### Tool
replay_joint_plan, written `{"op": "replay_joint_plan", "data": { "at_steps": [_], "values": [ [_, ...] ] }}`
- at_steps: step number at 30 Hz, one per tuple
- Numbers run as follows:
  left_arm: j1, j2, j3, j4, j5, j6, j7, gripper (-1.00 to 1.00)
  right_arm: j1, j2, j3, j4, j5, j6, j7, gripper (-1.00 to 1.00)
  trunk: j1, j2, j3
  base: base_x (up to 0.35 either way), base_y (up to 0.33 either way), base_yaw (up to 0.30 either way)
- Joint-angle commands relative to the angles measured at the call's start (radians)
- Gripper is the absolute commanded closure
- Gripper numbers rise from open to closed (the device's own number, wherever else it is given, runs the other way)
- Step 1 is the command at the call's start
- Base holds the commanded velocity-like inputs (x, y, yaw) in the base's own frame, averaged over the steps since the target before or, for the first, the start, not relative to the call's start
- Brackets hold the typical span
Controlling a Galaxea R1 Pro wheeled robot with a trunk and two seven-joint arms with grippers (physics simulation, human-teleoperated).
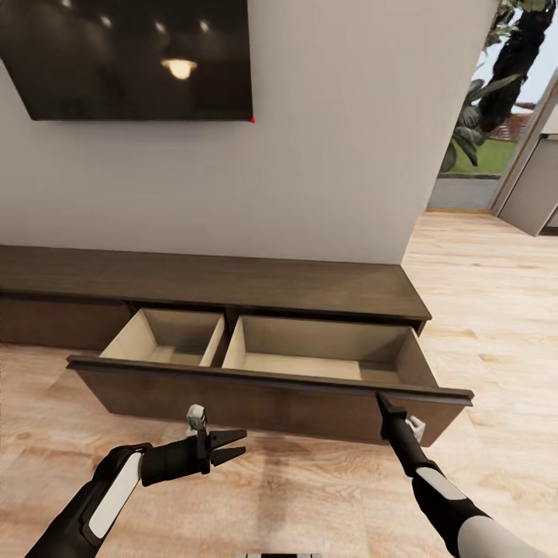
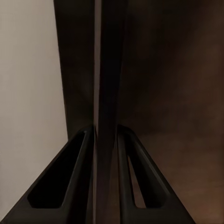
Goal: Place each of the two pumpkins and all three candles from the living room inside a cabinet in the living room (use any cabinet), then make sure every cabinet is closed, and position the cauldron so it is next to a table in the living room.
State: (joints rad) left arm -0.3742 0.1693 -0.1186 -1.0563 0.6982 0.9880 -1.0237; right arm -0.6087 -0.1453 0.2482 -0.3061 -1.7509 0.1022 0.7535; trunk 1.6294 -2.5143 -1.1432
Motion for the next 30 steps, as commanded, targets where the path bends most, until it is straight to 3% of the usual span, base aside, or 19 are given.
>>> {"op": "replay_joint_plan", "data": {
  "at_steps": [1, 22, 23, 30],
  "values": [
    [0.0, 0.001, -0.001, -0.001, 0.003, 0.004, -0.001, -1.0, 0.013, -0.023, -0.02, -0.001, -0.024, 0.011, 0.014, 1.0, -0.001, -0.001, -0.001, -0.101, 0.0, 0.0],
    [0.0, 0.001, -0.001, -0.001, 0.003, 0.004, -0.001, -1.0, 0.013, -0.022, -0.02, -0.001, -0.024, 0.012, 0.013, 1.0, -0.001, -0.001, -0.001, -0.024, 0.0, 0.0],
    [0.0, 0.001, -0.001, 0.0, 0.003, 0.004, -0.001, -1.0, 0.013, -0.022, -0.02, -0.001, -0.024, 0.012, 0.013, -1.0, -0.001, -0.001, -0.001, 0.0, 0.0, 0.0],
    [0.0, 0.001, -0.001, -0.001, 0.003, 0.004, -0.001, -1.0, 0.013, -0.022, -0.02, -0.001, -0.024, 0.013, 0.012, -1.0, -0.001, -0.001, -0.001, 0.0, 0.0, 0.0]
  ]
}}
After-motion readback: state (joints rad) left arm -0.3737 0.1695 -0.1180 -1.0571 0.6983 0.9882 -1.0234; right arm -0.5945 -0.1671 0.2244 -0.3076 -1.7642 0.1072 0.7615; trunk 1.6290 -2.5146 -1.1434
